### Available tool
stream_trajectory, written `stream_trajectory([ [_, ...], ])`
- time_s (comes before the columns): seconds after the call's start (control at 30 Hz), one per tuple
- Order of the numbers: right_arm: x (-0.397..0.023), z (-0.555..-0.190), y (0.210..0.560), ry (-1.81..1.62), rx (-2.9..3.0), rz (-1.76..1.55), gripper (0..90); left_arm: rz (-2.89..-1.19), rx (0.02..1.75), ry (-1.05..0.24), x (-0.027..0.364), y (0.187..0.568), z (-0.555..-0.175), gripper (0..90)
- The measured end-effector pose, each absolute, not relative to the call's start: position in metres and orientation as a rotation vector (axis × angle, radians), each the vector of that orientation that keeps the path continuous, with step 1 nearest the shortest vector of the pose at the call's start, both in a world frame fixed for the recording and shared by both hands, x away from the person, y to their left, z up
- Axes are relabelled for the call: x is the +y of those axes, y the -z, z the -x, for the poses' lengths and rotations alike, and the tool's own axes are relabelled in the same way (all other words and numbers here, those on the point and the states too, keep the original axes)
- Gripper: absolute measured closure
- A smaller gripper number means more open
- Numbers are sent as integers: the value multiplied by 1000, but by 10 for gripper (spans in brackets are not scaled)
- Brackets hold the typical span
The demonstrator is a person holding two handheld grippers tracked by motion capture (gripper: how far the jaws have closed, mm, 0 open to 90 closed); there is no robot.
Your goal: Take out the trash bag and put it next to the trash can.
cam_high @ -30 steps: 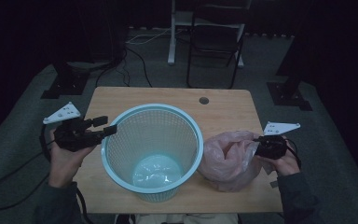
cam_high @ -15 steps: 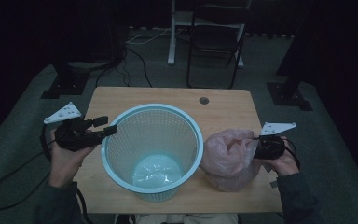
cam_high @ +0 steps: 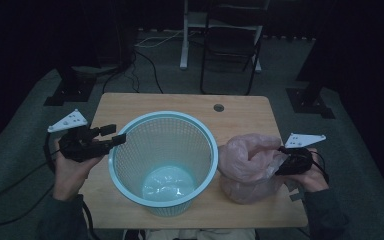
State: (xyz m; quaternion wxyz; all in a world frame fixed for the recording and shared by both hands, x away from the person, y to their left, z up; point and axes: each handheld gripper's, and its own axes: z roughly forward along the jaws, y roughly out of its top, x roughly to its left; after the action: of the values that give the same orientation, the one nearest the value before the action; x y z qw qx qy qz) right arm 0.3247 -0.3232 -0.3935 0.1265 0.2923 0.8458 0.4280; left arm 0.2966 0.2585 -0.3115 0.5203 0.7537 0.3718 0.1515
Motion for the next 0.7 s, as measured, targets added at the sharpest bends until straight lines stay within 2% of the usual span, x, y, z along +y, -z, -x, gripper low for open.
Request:
stream_trajectory([
  [0.13, -326, -320, 388, -1229, 2454, -825, 289, -1806, 890, -364, 259, 311, -296, 449],
  [0.7, -360, -304, 373, -1258, 2378, -854, 286, -1808, 890, -365, 258, 311, -296, 449],
])
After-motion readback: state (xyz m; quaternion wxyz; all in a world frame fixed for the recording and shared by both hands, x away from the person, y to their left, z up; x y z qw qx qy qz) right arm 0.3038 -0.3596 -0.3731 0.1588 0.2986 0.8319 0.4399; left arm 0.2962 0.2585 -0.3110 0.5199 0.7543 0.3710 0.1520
